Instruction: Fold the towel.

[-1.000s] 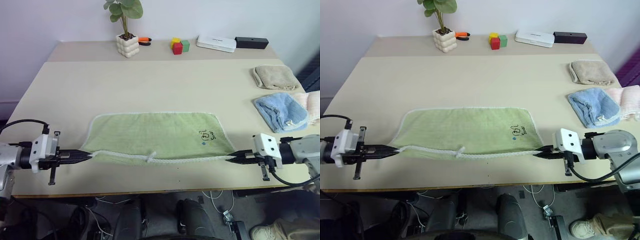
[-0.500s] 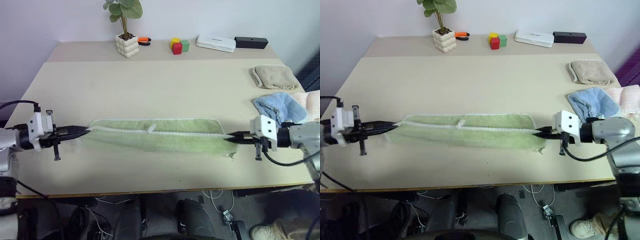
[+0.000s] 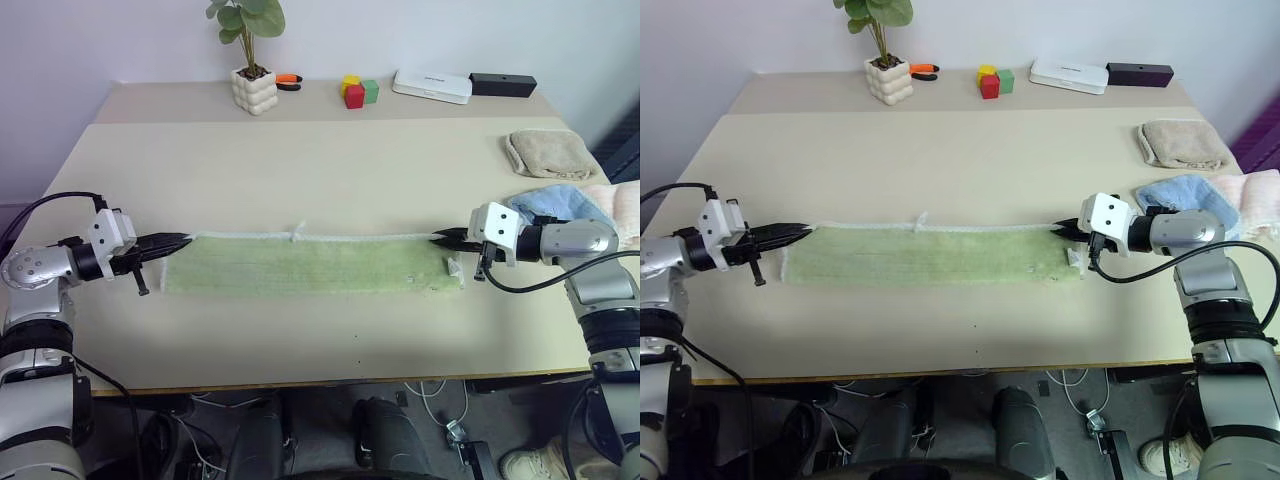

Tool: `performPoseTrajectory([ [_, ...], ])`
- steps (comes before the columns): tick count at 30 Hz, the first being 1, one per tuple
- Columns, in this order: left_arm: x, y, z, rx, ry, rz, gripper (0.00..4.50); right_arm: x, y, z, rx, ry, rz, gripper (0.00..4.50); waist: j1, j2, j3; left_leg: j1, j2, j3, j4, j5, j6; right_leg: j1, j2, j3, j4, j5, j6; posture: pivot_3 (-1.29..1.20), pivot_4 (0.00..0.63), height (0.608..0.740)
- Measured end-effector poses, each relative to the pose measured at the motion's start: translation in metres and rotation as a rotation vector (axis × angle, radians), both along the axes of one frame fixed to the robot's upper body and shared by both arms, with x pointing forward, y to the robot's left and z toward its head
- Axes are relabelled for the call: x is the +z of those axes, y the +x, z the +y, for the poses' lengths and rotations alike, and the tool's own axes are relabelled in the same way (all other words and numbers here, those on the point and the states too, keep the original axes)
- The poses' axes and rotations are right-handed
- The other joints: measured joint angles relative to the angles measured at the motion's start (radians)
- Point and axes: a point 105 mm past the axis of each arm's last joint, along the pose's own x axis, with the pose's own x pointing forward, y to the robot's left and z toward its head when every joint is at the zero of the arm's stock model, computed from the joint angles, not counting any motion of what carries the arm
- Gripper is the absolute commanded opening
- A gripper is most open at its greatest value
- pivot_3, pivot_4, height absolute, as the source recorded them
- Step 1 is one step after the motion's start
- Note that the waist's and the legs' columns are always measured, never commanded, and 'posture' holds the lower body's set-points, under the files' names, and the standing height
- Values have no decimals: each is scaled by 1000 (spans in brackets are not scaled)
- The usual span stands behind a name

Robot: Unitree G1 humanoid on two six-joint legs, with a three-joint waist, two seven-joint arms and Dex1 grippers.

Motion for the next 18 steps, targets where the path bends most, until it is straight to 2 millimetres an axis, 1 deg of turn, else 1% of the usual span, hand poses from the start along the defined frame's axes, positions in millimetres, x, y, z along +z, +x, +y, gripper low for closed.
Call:
performPoseTrajectory([
  [4,-9,1,-2,8,4,4,0,-7,5,1,-21,11,-5,20,-1,0,0,0,0,0,0,0,0,0,0,0,0,0,0,0,150,735],
  [9,-15,1,1,38,9,7,0,-6,15,-1,-64,16,-51,20,-1,0,0,0,0,0,0,0,0,0,0,0,0,0,0,0,150,735],
  [12,-18,3,0,57,-3,6,0,-5,17,5,-57,21,-72,20,0,0,0,0,0,0,0,0,0,0,0,0,0,0,0,0,150,735],
  [16,-26,6,0,90,-13,41,0,-16,19,5,-64,-15,-63,20,0,0,0,0,0,0,0,0,0,0,0,0,0,0,0,0,150,735],
  [18,-31,9,2,117,-36,100,617,-23,18,5,-61,-36,-40,600,0,0,0,0,0,0,0,0,0,0,0,0,1,0,0,0,150,735],
])
